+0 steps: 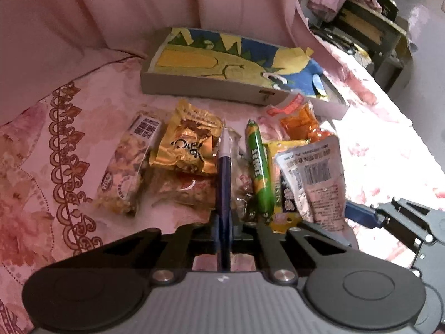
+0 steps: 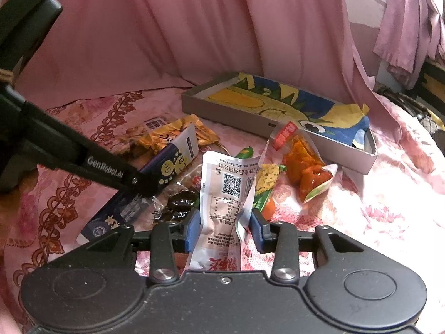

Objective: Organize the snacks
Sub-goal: 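Carry both packets over the cartoon tray and open both grippers to drop them in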

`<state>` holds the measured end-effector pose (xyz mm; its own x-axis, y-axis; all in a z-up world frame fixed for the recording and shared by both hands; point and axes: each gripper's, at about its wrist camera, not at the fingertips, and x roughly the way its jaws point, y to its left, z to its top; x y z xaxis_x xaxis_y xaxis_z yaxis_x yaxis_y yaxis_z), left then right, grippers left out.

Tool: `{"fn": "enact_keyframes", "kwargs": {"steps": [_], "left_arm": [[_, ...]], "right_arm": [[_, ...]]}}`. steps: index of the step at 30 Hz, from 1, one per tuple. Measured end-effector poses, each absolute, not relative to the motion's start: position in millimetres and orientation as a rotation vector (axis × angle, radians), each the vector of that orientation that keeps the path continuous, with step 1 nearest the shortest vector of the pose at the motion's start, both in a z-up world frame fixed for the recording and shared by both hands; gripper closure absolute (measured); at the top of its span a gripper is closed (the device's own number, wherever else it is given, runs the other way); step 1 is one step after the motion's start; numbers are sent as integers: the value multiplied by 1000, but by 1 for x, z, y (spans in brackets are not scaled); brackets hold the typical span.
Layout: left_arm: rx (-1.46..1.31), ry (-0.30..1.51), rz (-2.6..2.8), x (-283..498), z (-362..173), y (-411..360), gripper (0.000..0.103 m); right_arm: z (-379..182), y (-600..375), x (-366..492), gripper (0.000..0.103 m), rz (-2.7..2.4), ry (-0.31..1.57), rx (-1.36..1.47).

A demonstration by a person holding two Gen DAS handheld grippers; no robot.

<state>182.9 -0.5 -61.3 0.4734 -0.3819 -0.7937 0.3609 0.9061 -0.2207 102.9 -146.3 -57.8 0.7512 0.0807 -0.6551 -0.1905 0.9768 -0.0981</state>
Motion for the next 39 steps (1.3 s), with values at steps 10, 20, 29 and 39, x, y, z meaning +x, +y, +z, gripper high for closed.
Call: {"fn": "enact_keyframes", "kwargs": {"steps": [10,20,29,39], "left_arm": [[-91,925,-466,168,-45,2,98],[-157,842,-480,162,-30,7,98],[-190,758,-468,174,-18,7,98],[-290,708,-508,212,-2,5,98]], "right_arm": [[-47,-152,95,65,141,674,-121],[-29,-170,90,65,107,619,-11],[-22,-187,100,65,72,598,59],[7,-207,131,65,91,552,61]]}}
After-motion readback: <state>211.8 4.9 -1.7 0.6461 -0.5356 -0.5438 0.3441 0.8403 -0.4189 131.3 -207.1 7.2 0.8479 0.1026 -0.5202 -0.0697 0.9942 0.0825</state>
